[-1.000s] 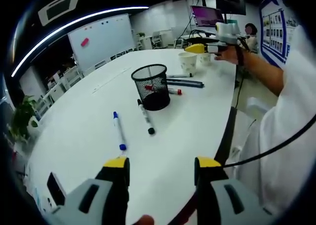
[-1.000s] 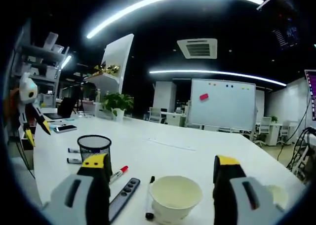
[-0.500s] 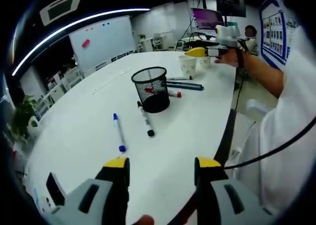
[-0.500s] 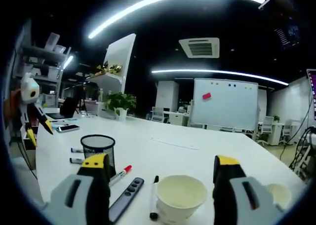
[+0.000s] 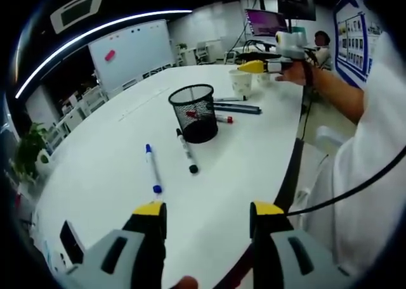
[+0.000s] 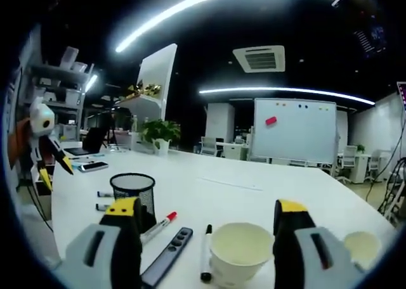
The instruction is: Place the scattered laser pointers and whiteboard markers into the pen holder and stack the scattered paper cups together
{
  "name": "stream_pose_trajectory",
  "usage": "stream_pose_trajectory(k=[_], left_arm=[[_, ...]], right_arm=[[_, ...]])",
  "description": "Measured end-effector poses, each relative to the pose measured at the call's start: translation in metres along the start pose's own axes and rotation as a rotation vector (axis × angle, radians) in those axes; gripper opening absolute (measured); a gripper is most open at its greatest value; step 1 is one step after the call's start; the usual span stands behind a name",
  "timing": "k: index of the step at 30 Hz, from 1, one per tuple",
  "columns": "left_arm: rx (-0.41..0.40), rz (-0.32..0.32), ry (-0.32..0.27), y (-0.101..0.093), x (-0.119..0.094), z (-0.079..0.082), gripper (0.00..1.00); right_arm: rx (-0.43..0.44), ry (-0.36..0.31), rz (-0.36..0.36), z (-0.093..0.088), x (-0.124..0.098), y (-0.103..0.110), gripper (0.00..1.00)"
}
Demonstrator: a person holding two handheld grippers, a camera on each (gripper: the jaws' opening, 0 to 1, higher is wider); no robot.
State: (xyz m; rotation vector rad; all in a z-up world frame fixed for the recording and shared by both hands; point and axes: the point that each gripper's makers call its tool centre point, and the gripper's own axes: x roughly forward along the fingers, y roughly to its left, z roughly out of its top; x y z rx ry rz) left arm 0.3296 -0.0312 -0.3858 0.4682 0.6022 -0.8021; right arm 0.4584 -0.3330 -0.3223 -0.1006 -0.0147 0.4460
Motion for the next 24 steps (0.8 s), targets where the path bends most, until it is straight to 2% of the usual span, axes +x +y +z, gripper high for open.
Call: stream_pose_trajectory(k=[16, 24], left_arm=[[0.009, 0.003, 0.010, 0.000, -0.001, 0.000, 0.54], [0.011, 0.001, 0.010, -0.002, -0.001, 0.001, 0.54]], right_arm=[[-0.014, 0.013, -0.044, -0.006, 0.002, -0.010, 0.83], [-0.026, 0.046, -0.058, -0.017, 0.002, -0.014, 0.81]])
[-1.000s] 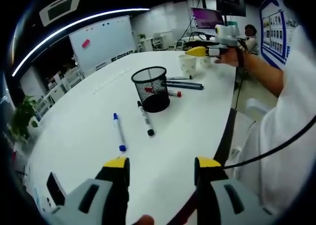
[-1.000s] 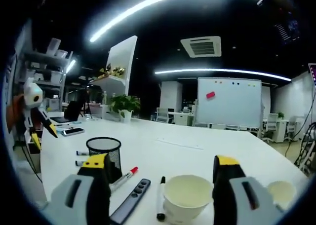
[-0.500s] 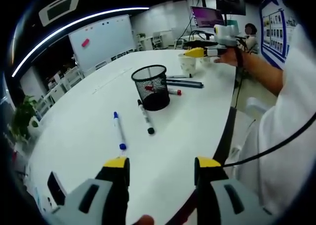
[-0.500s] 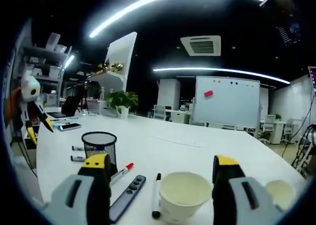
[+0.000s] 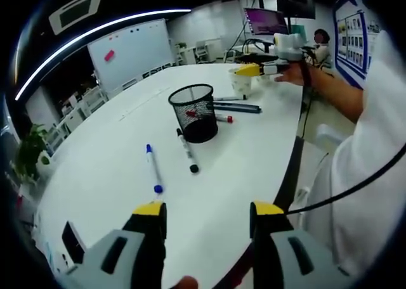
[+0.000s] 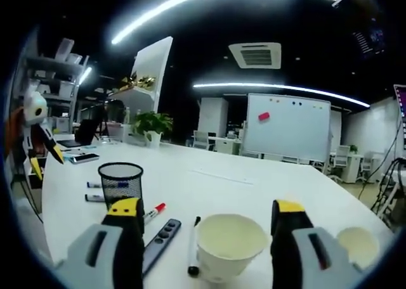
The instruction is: Place the scattered laser pointers and whiteboard markers into the pen holder and stack the scattered paper cups together
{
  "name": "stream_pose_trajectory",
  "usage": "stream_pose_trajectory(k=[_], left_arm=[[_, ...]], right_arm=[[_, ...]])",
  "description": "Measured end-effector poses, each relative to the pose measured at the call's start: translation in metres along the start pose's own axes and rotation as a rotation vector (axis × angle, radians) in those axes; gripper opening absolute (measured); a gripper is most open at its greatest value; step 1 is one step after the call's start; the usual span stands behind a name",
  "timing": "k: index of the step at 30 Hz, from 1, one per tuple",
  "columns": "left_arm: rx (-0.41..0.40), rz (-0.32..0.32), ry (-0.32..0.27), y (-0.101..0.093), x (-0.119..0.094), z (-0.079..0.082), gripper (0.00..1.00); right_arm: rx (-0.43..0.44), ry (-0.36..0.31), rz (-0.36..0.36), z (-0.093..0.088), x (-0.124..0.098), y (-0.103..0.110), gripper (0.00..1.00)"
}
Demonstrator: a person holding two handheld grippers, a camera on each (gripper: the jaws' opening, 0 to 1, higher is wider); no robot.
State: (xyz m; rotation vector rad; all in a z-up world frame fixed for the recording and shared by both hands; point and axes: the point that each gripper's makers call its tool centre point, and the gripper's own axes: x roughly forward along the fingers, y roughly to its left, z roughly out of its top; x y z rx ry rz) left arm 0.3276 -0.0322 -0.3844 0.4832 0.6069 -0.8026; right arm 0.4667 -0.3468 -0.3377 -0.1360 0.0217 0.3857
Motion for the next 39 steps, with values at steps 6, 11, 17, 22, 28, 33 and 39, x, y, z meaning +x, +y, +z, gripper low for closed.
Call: stream_pose_trajectory(k=[6, 11, 17, 22, 28, 33, 39], left_arm=[[0.002, 0.000, 0.002, 0.000, 0.000, -0.001, 0.54], [0.002, -0.001, 0.000, -0.001, 0.000, 0.001, 0.54], [0.000, 0.000, 0.004, -0.001, -0.001, 0.000, 0.54], [0.000, 0.000, 0.003, -0.001, 0.000, 0.001, 0.54], [-0.001, 0.000, 0.003, -0.001, -0.001, 0.000, 0.54], [-0.003, 0.002, 0.004, -0.001, -0.001, -0.001, 0.53], [-0.004, 0.003, 0.004, -0.001, -0.001, -0.001, 0.53]], right_arm=[[0.008, 0.005, -0.017, -0.003, -0.001, -0.004, 0.79], [0.012, 0.016, -0.028, -0.009, -0.001, -0.008, 0.77], [0.007, 0.030, -0.031, -0.013, -0.003, -0.008, 0.76], [0.023, 0.040, -0.037, -0.016, -0.002, -0.011, 0.75], [0.012, 0.040, -0.070, -0.018, -0.003, -0.017, 0.74], [0.015, 0.071, -0.087, -0.026, -0.002, -0.022, 0.72], [0.033, 0.082, -0.092, -0.031, -0.001, -0.025, 0.68]])
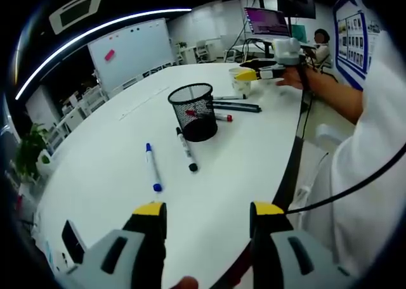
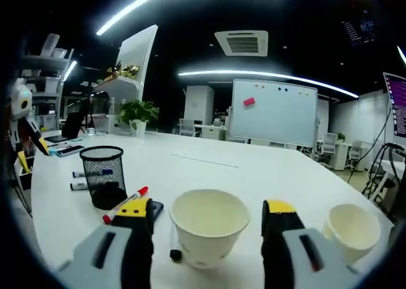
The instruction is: Place the scattered laser pointers and whiteboard markers into the pen holder and stack the scattered paper cups together
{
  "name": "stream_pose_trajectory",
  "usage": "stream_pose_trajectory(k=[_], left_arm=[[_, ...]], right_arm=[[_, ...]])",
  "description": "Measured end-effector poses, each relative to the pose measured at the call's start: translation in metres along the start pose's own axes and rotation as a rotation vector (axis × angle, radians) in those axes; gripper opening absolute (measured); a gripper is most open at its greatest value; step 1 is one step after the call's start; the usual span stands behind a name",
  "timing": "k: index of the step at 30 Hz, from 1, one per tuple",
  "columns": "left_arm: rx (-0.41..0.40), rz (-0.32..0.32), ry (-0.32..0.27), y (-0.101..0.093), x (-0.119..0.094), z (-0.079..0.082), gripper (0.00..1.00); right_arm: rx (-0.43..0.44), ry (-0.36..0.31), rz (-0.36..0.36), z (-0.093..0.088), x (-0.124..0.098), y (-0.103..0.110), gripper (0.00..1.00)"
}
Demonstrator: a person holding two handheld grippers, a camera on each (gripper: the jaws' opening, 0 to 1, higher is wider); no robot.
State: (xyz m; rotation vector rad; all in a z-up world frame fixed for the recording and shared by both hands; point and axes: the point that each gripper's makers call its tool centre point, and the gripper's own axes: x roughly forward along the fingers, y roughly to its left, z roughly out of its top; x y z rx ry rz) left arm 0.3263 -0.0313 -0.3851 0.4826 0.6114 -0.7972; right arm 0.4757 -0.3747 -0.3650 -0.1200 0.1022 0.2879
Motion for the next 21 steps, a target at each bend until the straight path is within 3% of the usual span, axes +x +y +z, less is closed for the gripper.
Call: stream_pose_trajectory(k=[16, 21], left_arm=[[-0.015, 0.007, -0.010, 0.001, -0.001, 0.001, 0.53], [-0.013, 0.002, -0.006, -0.002, -0.001, -0.001, 0.53]], right_arm=[[-0.006, 0.064, 0.003, -0.016, 0.002, 0.001, 0.63], [0.007, 0.079, -0.002, -0.019, 0.002, 0.001, 0.56]])
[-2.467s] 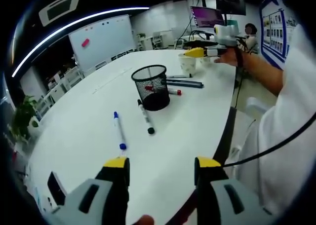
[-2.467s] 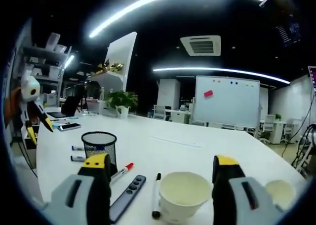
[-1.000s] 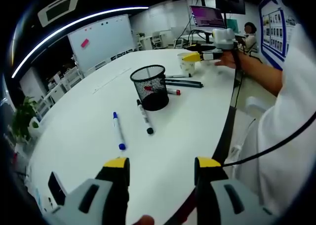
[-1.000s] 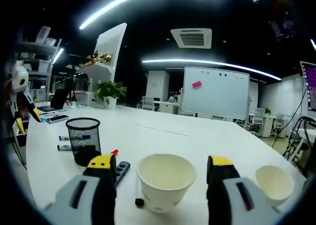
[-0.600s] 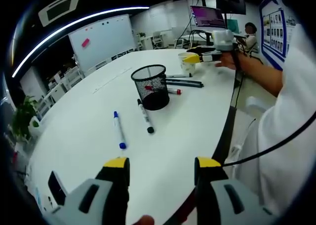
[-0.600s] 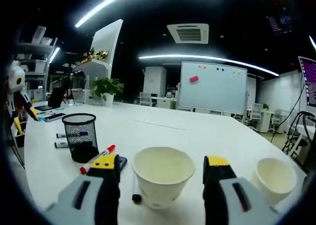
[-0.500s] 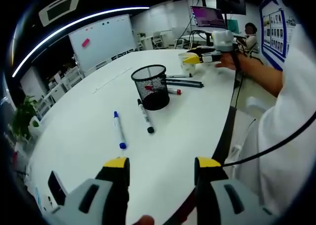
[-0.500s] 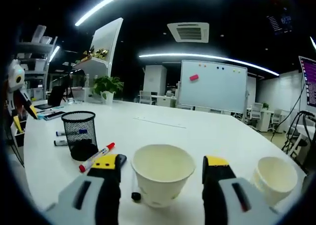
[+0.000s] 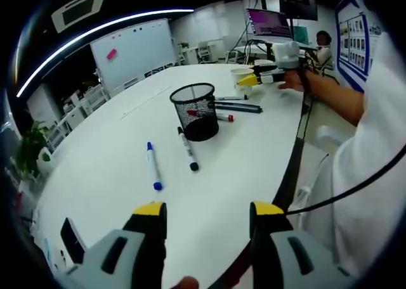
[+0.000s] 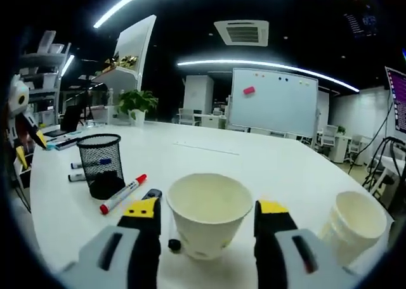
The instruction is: Place the scattered laser pointers and whiteboard markers into the pen holder and stack the scattered paper cups together
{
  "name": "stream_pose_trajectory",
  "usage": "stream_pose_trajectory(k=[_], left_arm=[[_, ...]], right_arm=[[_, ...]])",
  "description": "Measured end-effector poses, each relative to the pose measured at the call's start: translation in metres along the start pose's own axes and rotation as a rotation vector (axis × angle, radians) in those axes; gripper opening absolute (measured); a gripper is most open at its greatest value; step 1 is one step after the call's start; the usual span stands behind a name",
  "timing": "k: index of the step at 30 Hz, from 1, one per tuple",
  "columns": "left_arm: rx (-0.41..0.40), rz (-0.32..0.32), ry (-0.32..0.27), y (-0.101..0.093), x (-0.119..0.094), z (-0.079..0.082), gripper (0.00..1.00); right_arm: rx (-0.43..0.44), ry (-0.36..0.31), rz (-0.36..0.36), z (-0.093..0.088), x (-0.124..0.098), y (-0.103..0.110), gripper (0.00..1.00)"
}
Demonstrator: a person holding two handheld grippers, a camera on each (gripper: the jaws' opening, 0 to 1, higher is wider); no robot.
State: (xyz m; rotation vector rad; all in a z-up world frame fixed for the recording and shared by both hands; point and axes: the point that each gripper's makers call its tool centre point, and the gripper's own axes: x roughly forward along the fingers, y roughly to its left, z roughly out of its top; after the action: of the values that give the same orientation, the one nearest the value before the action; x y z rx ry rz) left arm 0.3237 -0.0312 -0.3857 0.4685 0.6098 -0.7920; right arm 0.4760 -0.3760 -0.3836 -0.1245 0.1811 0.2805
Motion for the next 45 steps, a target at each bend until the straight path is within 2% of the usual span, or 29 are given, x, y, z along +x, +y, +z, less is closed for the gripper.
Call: stream_pose_trajectory(k=[10, 38, 45], left_arm=[[0.004, 0.000, 0.005, 0.001, 0.000, -0.001, 0.53], [0.014, -0.012, 0.011, 0.001, 0.002, -0.003, 0.53], [0.014, -0.012, 0.014, 0.003, 0.003, -0.004, 0.53]], right_arm=[[0.011, 0.024, -0.007, -0.005, -0.001, -0.002, 0.46], [0.028, 0.018, -0.029, -0.002, -0.003, -0.010, 0.45], [0.033, -0.028, -0.028, 0.008, -0.006, -0.012, 0.45]])
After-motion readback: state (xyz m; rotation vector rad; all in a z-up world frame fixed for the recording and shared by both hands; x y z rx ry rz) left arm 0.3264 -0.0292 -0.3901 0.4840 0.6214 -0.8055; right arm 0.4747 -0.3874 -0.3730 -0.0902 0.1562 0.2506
